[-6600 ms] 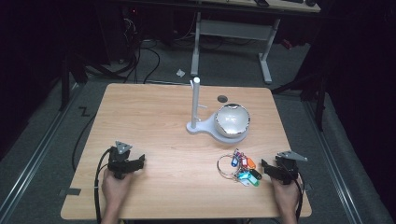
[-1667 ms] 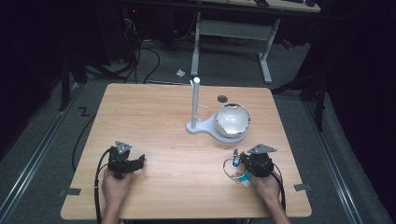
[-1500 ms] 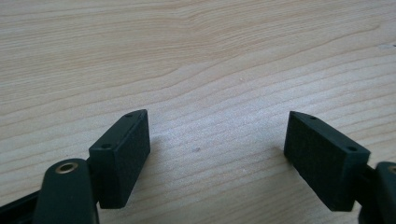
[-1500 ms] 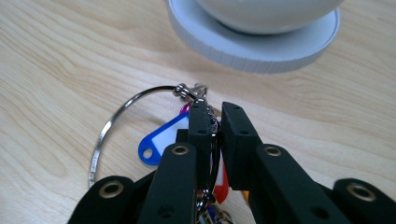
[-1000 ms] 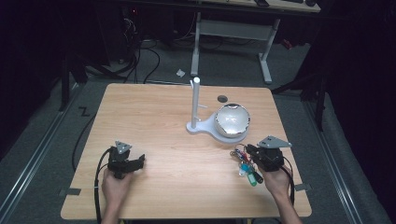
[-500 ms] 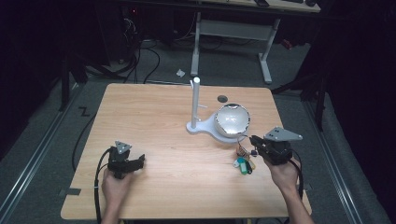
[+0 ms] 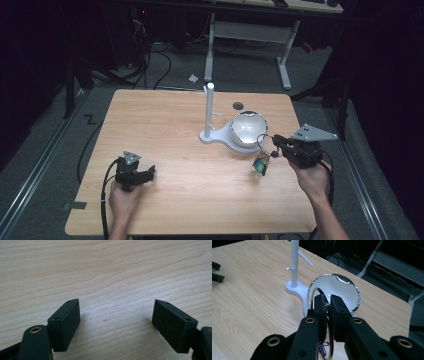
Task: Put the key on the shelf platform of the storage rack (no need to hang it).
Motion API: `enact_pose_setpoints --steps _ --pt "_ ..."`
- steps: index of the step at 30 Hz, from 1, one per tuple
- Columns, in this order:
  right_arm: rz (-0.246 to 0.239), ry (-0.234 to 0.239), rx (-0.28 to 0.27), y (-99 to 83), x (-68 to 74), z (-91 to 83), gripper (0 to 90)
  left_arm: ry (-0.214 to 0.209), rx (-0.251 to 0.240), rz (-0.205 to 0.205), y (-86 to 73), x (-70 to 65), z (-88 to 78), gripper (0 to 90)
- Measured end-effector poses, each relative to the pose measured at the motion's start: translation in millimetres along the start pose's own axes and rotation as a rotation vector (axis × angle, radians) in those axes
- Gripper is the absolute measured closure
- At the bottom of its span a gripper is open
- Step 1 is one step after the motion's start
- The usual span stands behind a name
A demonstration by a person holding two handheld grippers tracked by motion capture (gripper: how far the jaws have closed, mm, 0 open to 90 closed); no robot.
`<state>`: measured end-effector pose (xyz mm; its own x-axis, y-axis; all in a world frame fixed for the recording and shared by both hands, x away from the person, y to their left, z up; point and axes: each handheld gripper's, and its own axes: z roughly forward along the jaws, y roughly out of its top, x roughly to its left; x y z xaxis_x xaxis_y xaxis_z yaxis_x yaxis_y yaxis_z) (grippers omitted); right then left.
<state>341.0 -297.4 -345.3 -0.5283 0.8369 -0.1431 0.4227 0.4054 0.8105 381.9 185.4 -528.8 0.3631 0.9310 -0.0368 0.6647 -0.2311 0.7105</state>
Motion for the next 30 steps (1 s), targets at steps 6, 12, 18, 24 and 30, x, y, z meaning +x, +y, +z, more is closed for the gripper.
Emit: enact_pose_setpoints --steps 6,12,18,24,30 --pt "0.005 0.013 -0.013 12.1 -6.7 -5.0 84.6 0.000 0.000 0.000 0.0 0.0 0.0 23.0" --pt "0.003 0.019 -0.028 25.6 -11.0 -9.5 84.6 0.000 0.000 -0.001 0.0 -0.1 0.0 22.9" --pt "0.007 0.037 -0.036 41.6 -18.4 -7.9 84.6 -0.001 0.000 -0.001 0.0 0.0 0.0 23.0" --pt "0.019 0.051 -0.034 58.2 -26.2 -3.2 84.6 -0.001 0.000 -0.001 0.0 0.1 -0.1 22.9" --pt "0.005 0.036 -0.029 74.8 -30.5 5.0 84.6 -0.002 -0.001 -0.003 -0.1 0.3 -0.1 22.9"
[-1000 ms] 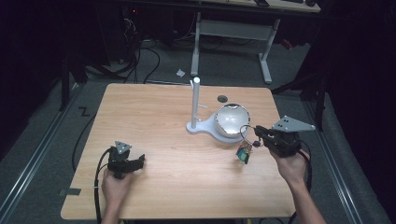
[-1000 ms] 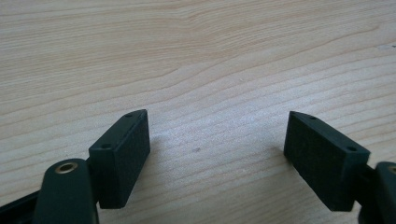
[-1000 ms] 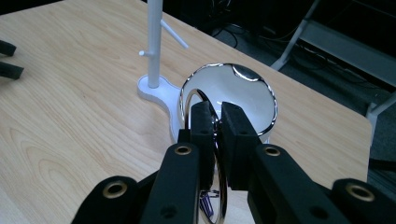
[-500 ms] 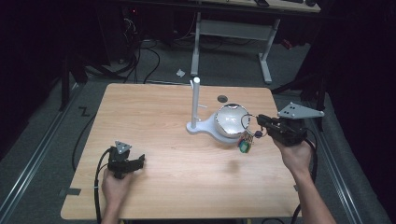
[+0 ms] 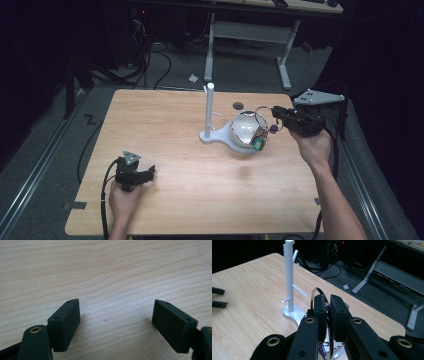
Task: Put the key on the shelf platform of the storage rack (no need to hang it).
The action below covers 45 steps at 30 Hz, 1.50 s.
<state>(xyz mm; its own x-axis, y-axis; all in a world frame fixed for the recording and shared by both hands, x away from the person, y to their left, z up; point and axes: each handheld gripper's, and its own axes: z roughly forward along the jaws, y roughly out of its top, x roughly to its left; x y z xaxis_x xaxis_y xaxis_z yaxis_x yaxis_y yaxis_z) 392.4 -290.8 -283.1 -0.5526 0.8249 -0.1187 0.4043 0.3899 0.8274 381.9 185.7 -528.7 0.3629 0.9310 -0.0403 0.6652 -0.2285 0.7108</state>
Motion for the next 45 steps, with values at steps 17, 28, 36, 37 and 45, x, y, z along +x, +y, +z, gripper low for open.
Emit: enact_pose_setpoints --steps 17,28,36,37,45 --pt "0.074 -0.019 0.019 7.4 -17.3 42.6 84.5 -0.003 0.001 -0.002 0.0 0.2 -0.2 23.0" --pt "0.094 -0.020 0.056 -0.6 -19.5 68.1 84.4 -0.004 0.000 -0.003 0.0 0.3 -0.2 23.0" --pt "0.099 -0.013 0.089 -11.0 -18.0 84.8 84.4 -0.005 0.001 -0.003 0.0 0.4 -0.2 22.9" --pt "0.101 -0.011 0.092 -12.0 -17.4 86.6 84.4 -0.004 0.000 -0.003 0.0 0.3 -0.2 22.9" --pt "0.114 0.010 0.102 -19.9 -16.7 96.9 84.3 -0.003 0.001 -0.001 0.0 0.4 -0.2 23.0"
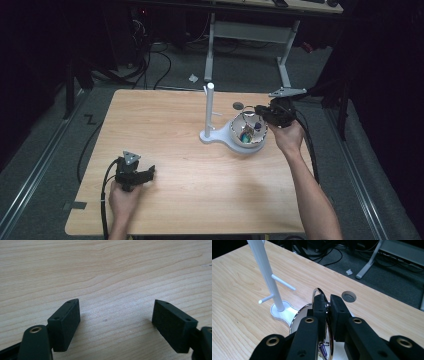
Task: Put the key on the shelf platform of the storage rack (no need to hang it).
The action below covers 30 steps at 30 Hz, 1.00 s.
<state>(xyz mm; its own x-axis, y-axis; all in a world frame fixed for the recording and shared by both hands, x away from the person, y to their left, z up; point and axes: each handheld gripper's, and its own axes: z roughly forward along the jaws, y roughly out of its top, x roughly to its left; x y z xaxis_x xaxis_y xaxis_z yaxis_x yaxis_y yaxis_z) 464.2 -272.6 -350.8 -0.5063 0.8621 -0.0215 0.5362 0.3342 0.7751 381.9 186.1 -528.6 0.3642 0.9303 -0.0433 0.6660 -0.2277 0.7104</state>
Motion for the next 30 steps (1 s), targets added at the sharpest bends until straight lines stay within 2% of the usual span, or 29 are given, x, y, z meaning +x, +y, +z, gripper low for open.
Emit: enact_pose_setpoints --steps 18,27,30 --pt "0.031 0.045 0.049 -22.7 0.5 26.6 84.2 -0.001 0.000 -0.002 -0.1 -0.1 0.0 23.0" --pt "0.032 0.039 0.069 -29.8 -0.8 35.7 84.0 -0.001 0.000 -0.001 0.0 0.0 0.0 23.0" --pt "0.016 0.008 0.077 -31.8 -1.8 36.6 83.8 -0.001 0.000 -0.002 0.0 -0.1 0.0 23.0"
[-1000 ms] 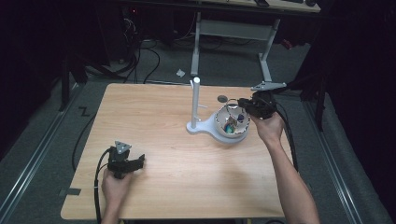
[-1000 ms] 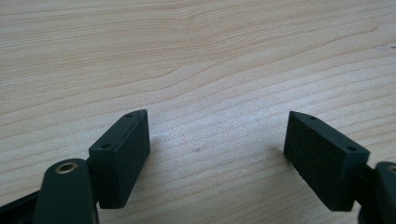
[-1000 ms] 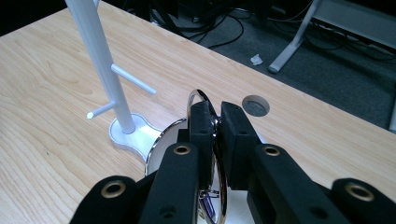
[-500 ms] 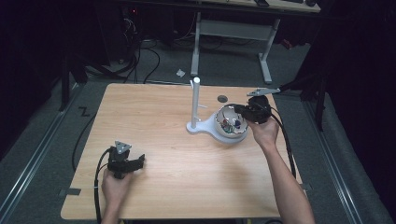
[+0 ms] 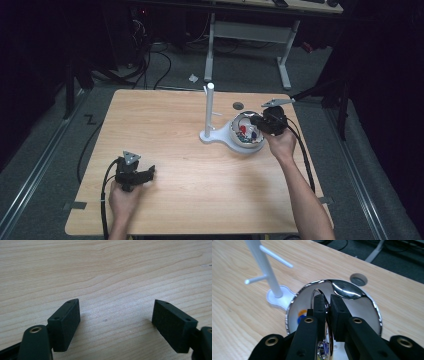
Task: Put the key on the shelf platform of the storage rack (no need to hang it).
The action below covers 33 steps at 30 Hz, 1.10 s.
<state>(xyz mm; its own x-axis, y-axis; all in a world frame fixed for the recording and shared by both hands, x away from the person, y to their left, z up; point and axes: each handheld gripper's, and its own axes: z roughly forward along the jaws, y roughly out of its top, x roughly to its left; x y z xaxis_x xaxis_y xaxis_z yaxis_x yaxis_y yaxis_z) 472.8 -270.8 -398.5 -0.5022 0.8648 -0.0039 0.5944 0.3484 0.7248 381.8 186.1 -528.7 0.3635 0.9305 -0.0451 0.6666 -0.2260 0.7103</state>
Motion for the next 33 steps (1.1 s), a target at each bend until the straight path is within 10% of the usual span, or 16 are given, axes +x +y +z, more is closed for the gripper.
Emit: enact_pose_setpoints --steps 21,33 --pt "0.035 -0.060 0.065 -9.4 -15.1 17.5 82.0 -0.001 0.000 -0.001 0.0 0.2 -0.1 23.0" --pt "0.051 -0.074 0.067 -10.8 -16.1 16.8 65.1 -0.001 0.000 -0.001 0.0 0.2 -0.1 22.9"
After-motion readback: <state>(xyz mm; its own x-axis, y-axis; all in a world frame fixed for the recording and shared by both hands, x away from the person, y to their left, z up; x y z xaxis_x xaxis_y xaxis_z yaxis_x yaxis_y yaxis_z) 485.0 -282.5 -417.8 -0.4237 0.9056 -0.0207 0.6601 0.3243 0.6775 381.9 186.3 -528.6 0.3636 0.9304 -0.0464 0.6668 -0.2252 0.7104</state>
